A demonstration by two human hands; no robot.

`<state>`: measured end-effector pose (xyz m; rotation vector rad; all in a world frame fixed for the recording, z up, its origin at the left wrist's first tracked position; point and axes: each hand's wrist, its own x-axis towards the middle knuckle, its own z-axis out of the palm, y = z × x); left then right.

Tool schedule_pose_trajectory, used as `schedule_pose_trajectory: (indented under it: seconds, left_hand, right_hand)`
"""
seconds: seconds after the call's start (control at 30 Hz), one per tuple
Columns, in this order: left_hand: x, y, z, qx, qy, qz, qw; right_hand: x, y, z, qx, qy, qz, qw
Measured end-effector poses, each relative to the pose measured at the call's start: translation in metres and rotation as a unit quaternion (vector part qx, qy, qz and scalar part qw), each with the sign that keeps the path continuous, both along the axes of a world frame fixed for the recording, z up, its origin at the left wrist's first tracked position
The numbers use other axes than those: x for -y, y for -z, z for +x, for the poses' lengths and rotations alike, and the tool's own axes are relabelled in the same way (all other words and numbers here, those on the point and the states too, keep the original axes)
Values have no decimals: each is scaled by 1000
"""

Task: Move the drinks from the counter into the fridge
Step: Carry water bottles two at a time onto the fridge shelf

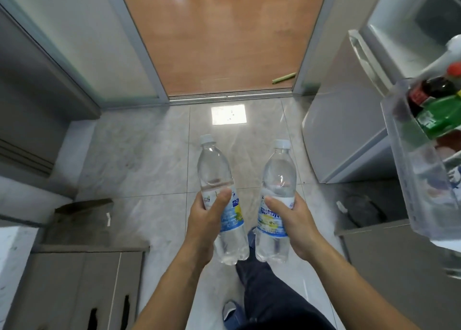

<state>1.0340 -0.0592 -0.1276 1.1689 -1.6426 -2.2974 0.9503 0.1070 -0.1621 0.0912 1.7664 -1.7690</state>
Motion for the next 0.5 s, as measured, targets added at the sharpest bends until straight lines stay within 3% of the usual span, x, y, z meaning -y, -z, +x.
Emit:
schedule_pose_trajectory:
  seconds: [0.5]
  left_hand:
    - [81,-1,-249,14,78,-44,996]
  right_hand:
    - [53,-7,-230,-3,81,-22,996]
